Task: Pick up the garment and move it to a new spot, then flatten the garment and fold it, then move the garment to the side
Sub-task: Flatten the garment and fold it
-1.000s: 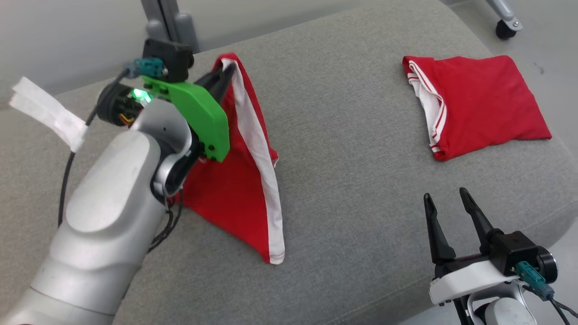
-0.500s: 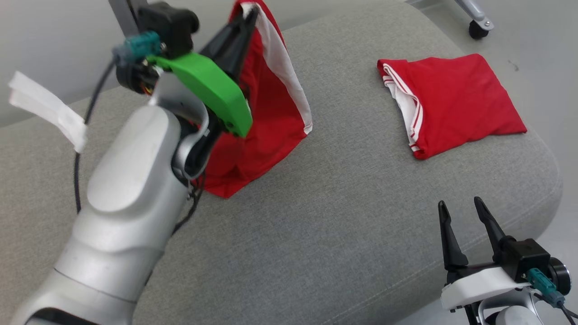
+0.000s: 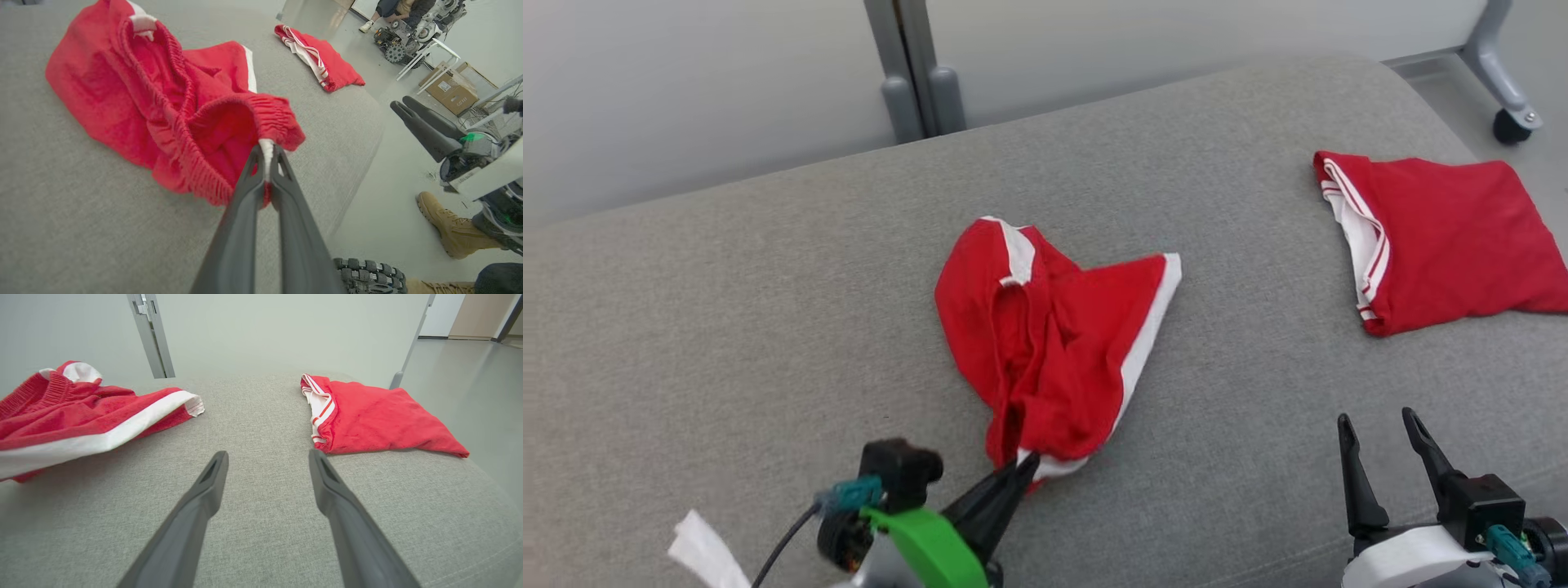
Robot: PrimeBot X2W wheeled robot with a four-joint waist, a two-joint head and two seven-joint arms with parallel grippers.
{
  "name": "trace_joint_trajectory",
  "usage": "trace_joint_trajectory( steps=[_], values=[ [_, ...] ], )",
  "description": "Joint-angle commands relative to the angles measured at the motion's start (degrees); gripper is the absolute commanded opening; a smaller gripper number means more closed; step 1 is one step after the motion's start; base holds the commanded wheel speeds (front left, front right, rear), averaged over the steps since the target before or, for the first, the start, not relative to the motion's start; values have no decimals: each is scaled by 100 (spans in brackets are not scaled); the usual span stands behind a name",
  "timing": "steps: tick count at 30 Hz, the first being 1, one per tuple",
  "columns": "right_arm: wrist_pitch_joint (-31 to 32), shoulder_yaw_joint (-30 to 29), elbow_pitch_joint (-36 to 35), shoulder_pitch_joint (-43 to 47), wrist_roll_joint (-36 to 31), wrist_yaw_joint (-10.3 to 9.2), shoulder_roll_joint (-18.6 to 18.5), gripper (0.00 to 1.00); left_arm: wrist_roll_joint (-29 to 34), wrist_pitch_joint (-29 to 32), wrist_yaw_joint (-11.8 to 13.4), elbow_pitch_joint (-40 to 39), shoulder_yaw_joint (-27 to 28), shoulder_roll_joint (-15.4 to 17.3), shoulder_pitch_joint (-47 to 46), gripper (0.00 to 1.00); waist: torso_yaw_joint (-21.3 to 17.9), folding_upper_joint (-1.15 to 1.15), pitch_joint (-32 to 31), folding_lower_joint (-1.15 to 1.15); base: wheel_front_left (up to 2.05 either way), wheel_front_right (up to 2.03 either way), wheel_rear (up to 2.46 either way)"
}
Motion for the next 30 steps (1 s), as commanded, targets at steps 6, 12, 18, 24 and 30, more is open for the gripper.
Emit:
trace_joint_trajectory(
  steps=[6, 12, 18, 24, 30],
  values=[
    [0, -100, 110, 190, -148, -9, -11, 100, -393, -478, 13, 423, 313, 323, 787, 0, 809, 0, -129, 0, 0, 0, 0],
    [1, -97, 179, 123, -257, -9, -13, 100, -662, -919, -264, 1294, 415, 140, 620, 0, 1095, 0, -149, 0, 0, 0, 0],
    [1, -42, 172, 32, -281, -9, -13, 100, -844, -1288, -378, 1783, 251, 108, 507, 100, 1179, 0, -181, 0, 0, 0, 0],
    [0, -9, 87, 82, -213, -9, -13, 100, -858, -1702, -390, 1904, 235, 205, 699, 100, 1141, 0, -319, 0, 0, 0, 0],
    [1, -128, -147, 212, -168, -9, -10, 100, -58, -1843, -8, 1227, 1517, 35, 1169, 100, 1123, 0, -435, 0, 0, 0, 0]
  ],
)
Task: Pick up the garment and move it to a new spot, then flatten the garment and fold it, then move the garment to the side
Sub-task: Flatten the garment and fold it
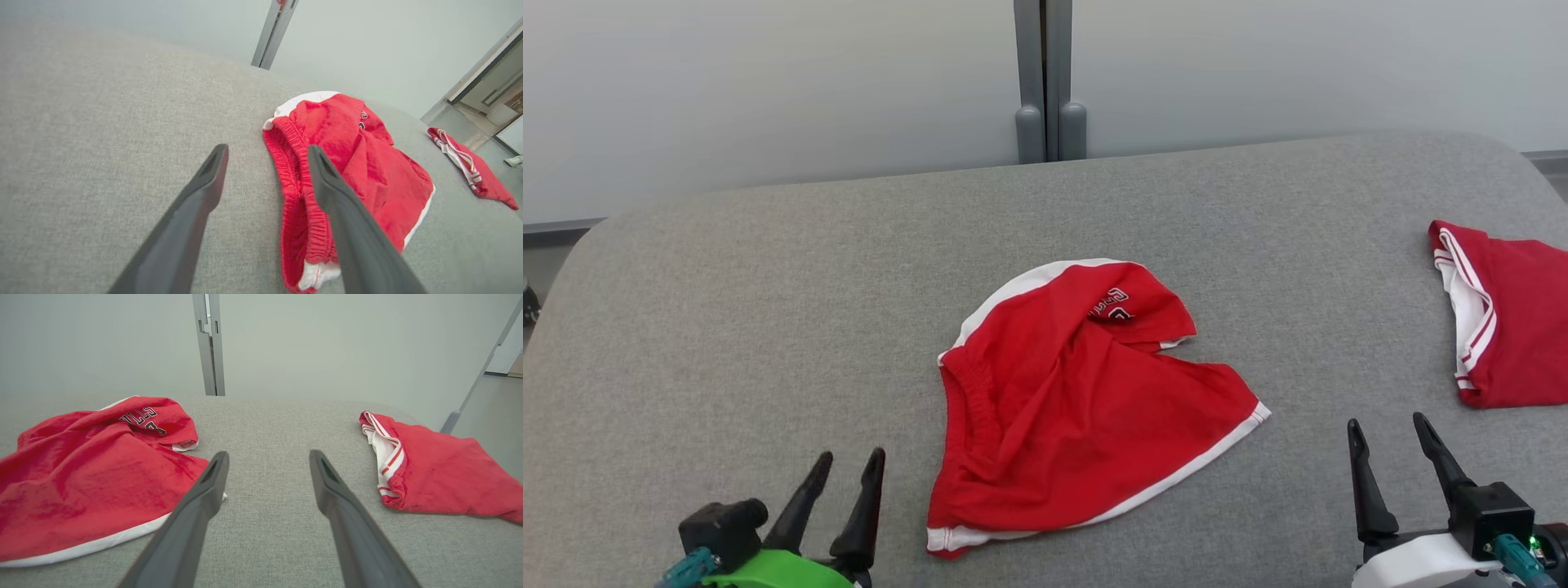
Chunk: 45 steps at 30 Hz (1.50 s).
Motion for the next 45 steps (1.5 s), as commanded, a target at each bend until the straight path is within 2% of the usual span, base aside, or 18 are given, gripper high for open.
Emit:
trace_joint_trajectory(
  steps=[1, 6, 10, 13, 17, 26, 32, 35, 39, 42, 45],
  values=[
    [0, -26, -81, 59, 3, -9, -5, 100, 306, -23, 48, -196, 227, -111, 288, 100, 0, 0, -30, 0, 0, 0, 0],
    [1, -105, -297, 147, -15, -9, -6, 100, 1601, -22, 155, -1000, 1384, -607, 803, 100, 32, 0, -97, 0, 0, 0, 0],
    [0, -104, -434, 159, -23, -9, -6, 100, 2571, -22, -39, -1393, 2094, -1153, 1217, 100, 76, 0, -137, 0, 0, 0, 0],
    [1, -40, -422, 240, -19, -9, -4, 100, 3006, -23, -195, -1377, 2431, -1436, 1398, 100, 136, 0, -157, 0, 0, 0, 0],
    [0, 165, -247, 274, -21, -9, -7, 100, 3291, -24, -323, -1086, 2617, -1586, 1473, 100, 194, 0, -160, 0, 0, 0, 0],
    [0, 312, -18, 218, 48, -9, -7, 100, 3381, -24, -377, -880, 2563, -1665, 1299, 100, 274, 0, -185, 0, 0, 0, 0],
    [0, 162, 19, -43, 255, -9, -8, 100, 3293, -24, -375, -812, 2502, -1661, 1210, 100, 243, 0, -142, 0, 0, 0, 0],
    [0, 193, 278, -291, 109, -9, -57, 100, 3184, 45, -375, -414, 2289, -1490, 1165, 100, 223, 0, -115, 0, 0, 0, 0],
    [610, 687, 845, -897, 128, -12, -483, 100, 2833, 866, -375, -277, 1977, -1206, 940, 100, 226, 0, -20, 0, 0, 0, 0],
    [1338, 1088, 1261, -1335, 140, -9, -794, 100, 2518, 1504, -375, -518, 1632, -1034, 850, 100, 257, 0, 152, 0, 0, 0, 0],
    [1806, 1449, 1612, -1682, 219, -11, -1051, 100, 2162, 2011, -375, -785, 1320, -873, 819, 100, 322, 0, 261, 0, 0, 0, 0]
  ],
)
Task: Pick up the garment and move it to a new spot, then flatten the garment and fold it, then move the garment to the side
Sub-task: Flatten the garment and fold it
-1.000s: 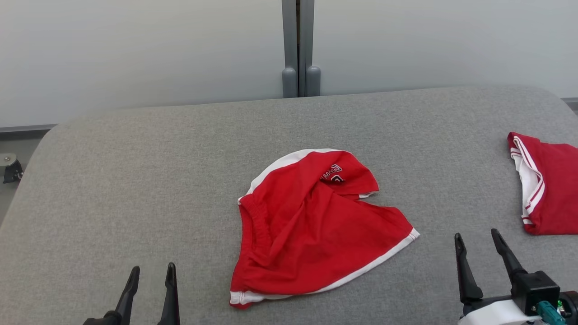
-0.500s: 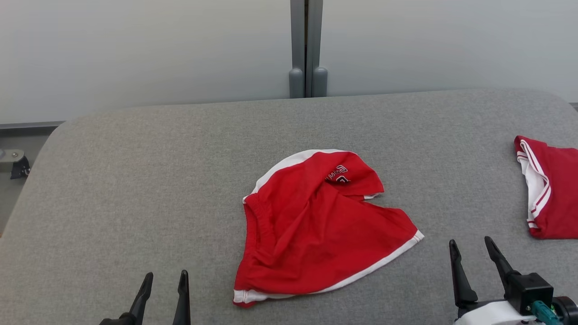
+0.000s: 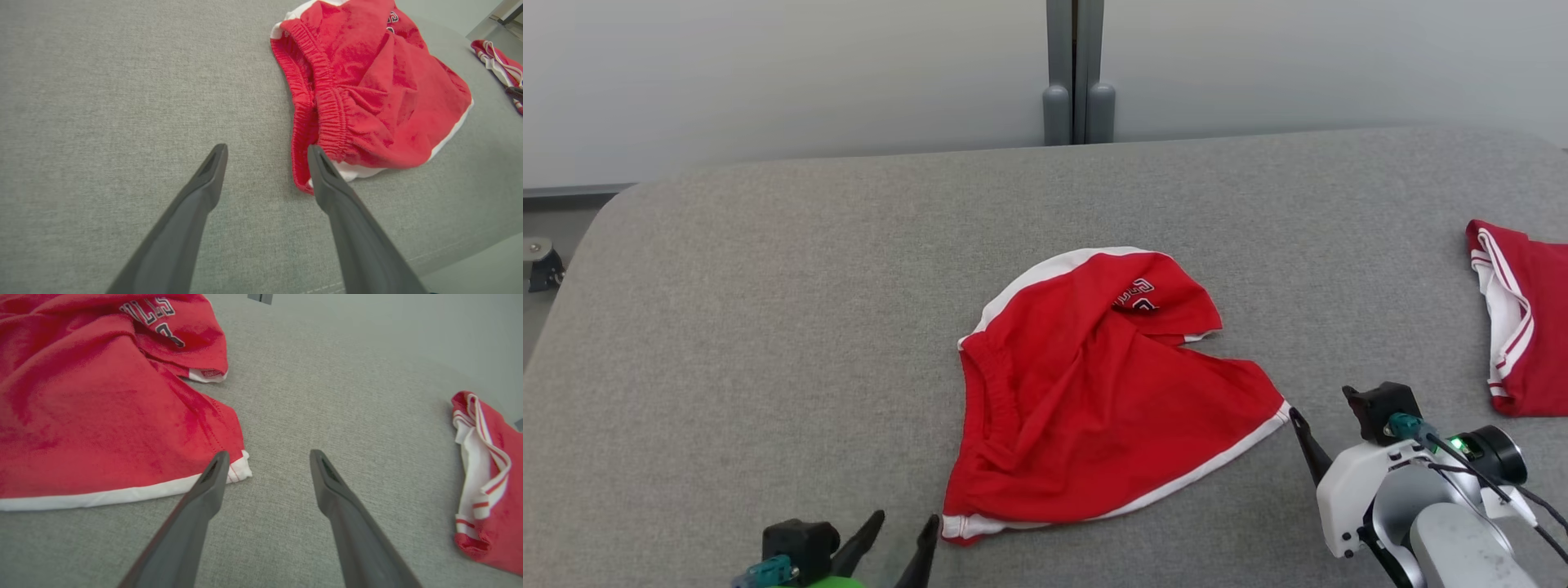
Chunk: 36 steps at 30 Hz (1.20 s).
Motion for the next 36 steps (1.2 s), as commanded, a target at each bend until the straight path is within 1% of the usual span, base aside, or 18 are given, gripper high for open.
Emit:
trace_joint_trajectory(
  steps=[1, 5, 9, 15, 19, 22, 24, 25, 26, 27, 29, 31, 34, 36],
  values=[
    [90, 71, 119, -157, 93, -13, -77, 100, -195, 175, -14, -102, -115, 113, -74, 100, 97, 0, 152, 0, 0, 0, 0],
    [181, 291, 484, -399, 205, -13, -125, 100, -515, 342, -15, -334, -533, 320, -194, 100, 184, 0, 346, 0, 0, 0, 0],
    [156, 397, 777, -571, 311, -13, -89, 100, -757, 316, -15, -363, -894, 502, -339, 100, 243, 0, 486, 0, 0, 0, 0],
    [39, 555, 1041, -704, 428, -13, -80, 100, -1040, 232, -15, -241, -1282, 745, -525, 100, 257, 0, 597, 0, 0, 0, 0],
    [-31, 616, 1143, -824, 443, -13, -54, 100, -1161, 81, -15, -102, -1446, 854, -669, 100, 221, 0, 673, 0, 0, 0, 0],
    [-74, 641, 1212, -910, 465, -13, -24, 100, -1346, -46, -15, -30, -1529, 815, -768, 100, 184, 0, 722, 0, 0, 0, 0],
    [-44, 681, 1270, -955, 485, -13, 8, 100, -1406, -98, -15, 1, -1662, 886, -874, 100, 161, 0, 770, 0, 0, 0, 0],
    [15, 739, 1347, -996, 566, -13, 73, 95, -1558, -114, -15, 62, -1775, 885, -943, 82, 138, 0, 810, 0, 0, 0, 0],
    [73, 767, 1403, -1011, 663, -13, 121, 46, -1602, -100, -15, 73, -1880, 920, -989, 44, 116, 0, 821, 0, 0, 0, 0],
    [138, 803, 1457, -1004, 814, -12, 179, 0, -1699, -134, -15, 94, -1917, 932, -1013, 0, 95, 0, 824, 0, 0, 0, 0],
    [335, 856, 1571, -1001, 1102, -8, 257, 0, -1825, -186, -15, 168, -2016, 997, -1068, 0, 43, 0, 793, 0, 0, 0, 0],
    [339, 730, 1525, -1027, 1404, -15, 262, 0, -1963, -158, -15, 157, -2162, 1029, -1096, 0, 8, 0, 728, 0, 0, 0, 0],
    [212, 436, 1098, -1020, 1862, -14, 218, 0, -2224, -215, -15, -117, -2224, 1174, -1082, 0, -46, 0, 575, 0, 0, 0, 0],
    [201, 179, 611, -933, 2182, -13, 168, 0, -2436, -244, -15, -496, -2173, 1278, -992, 0, -93, 0, 456, 0, 0, 0, 0]
  ],
)
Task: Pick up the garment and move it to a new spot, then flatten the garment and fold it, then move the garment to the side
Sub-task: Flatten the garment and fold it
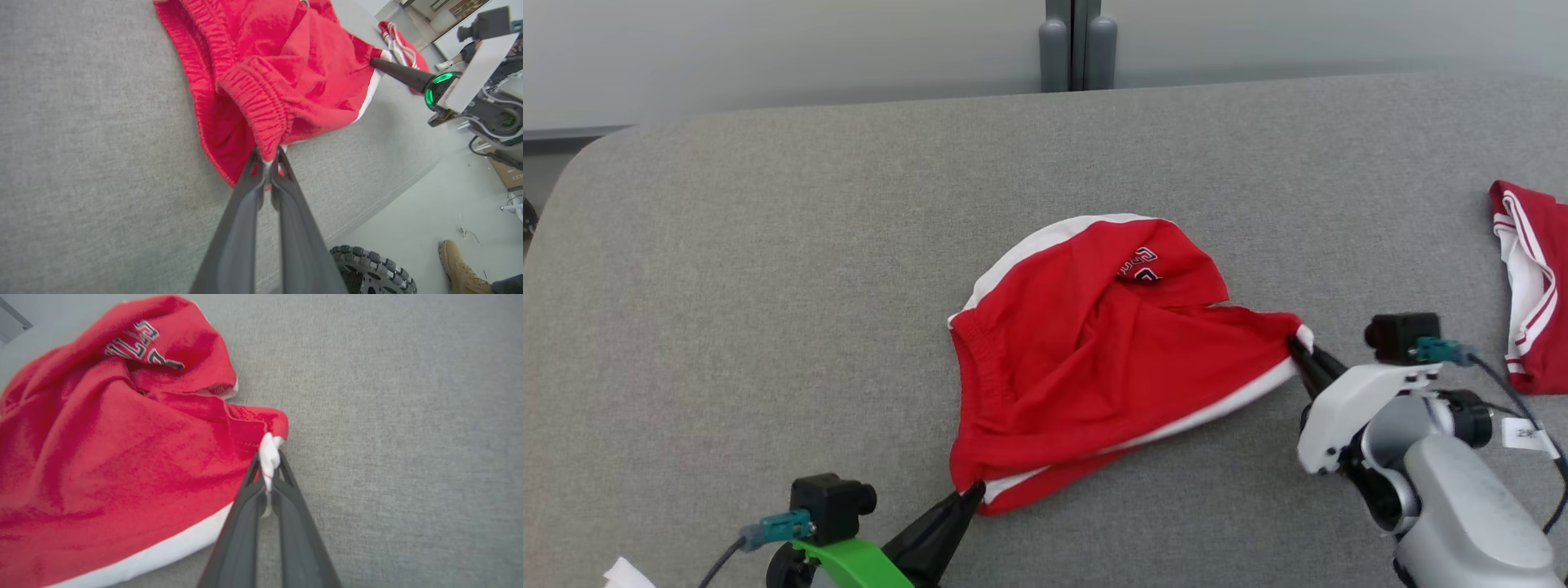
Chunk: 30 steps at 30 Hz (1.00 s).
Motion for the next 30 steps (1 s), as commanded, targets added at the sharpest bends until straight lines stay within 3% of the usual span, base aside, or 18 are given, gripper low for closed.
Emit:
trace_joint_trajectory(
  steps=[1, 5, 10, 13, 17, 21, 25, 30],
  values=[
    [27, -183, -409, 121, 220, -9, -106, 0, -172, -54, -15, -335, 71, 129, 85, 0, -111, 0, -201, 0, 0, 0, 0],
    [470, -839, -2116, 513, 1058, -9, -327, 0, -662, -2, -14, -1696, 305, 471, 176, 0, -265, 0, -380, 0, 0, 0, 0],
    [1390, -1732, -4326, 777, 1862, -8, -224, 0, -1110, 330, 38, -3264, 653, 813, -131, 0, -507, 0, -455, 0, 0, 0, 0],
    [2007, -2164, -5487, 571, 2090, -6, -40, 0, -1350, 453, 324, -4067, 1025, 755, -577, 0, -667, 0, -424, 0, 0, 0, 0],
    [2722, -2540, -6361, -23, 2109, -5, 290, 0, -1652, 916, 862, -4774, 1441, 809, -1366, 0, -905, 0, -229, 0, 0, 0, 0],
    [3299, -2725, -6513, -933, 1802, -6, 497, 0, -1976, 1538, 1342, -4943, 1707, 913, -2322, 0, -1082, 0, 267, 0, 0, 0, 0],
    [3528, -2749, -6035, -1999, 1355, -6, 707, 0, -1774, 1939, 1562, -4407, 1912, 1071, -3385, 0, -1143, 0, 1009, 0, 0, 0, 0],
    [3375, -2433, -4838, -3523, 428, -6, 802, 0, -1132, 2287, 1268, -3133, 1718, 1215, -4931, 0, -1103, 0, 2056, 0, 0, 0, 0]
  ],
)
